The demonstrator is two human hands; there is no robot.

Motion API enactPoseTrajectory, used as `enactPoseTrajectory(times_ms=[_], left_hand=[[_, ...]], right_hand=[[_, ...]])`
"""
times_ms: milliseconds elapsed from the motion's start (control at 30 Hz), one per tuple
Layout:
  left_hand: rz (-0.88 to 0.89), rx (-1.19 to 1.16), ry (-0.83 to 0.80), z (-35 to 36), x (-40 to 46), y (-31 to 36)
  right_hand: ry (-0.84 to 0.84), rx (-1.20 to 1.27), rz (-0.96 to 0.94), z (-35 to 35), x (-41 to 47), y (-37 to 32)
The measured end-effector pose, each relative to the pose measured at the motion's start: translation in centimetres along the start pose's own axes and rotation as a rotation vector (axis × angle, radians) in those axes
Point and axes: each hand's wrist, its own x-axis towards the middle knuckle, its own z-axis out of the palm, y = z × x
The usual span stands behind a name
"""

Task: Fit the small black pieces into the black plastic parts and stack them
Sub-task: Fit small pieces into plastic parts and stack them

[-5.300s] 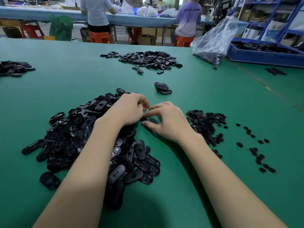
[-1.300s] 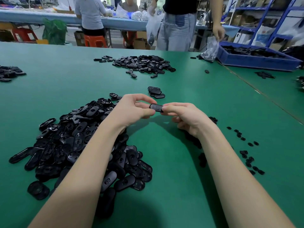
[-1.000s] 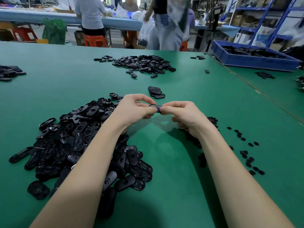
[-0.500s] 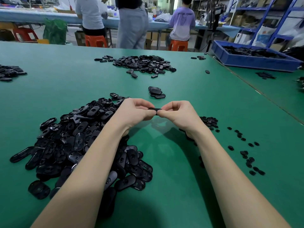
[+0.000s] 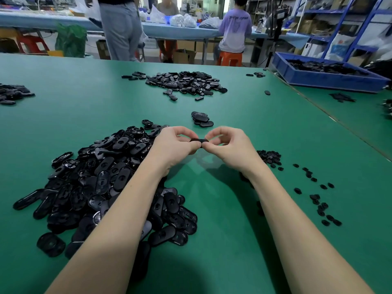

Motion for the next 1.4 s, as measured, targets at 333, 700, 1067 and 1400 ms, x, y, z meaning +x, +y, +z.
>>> enactPoseTrajectory(times_ms=[333,700,1067,1400], left_hand=[[0.062,0.043,0.116,-0.9,0.7,-0.7],[0.139,0.254,0.042,-1.4,0.7,-0.8],[0.071,0.057,-0.037,-2.8,1.0,-0.3],[0.285,0.521,0.143,-4.4,0.8,-0.1]], right_hand=[[0.166,-0.314,-0.019,0.3,2.2,0.9],[0.237,-0.426,0.186,1.7,10.9,0.1],[0.206,-0.308,0.056,0.8,6.0,0.6],[-0.214,-0.356,0.008,0.7,1.2,-0.1]])
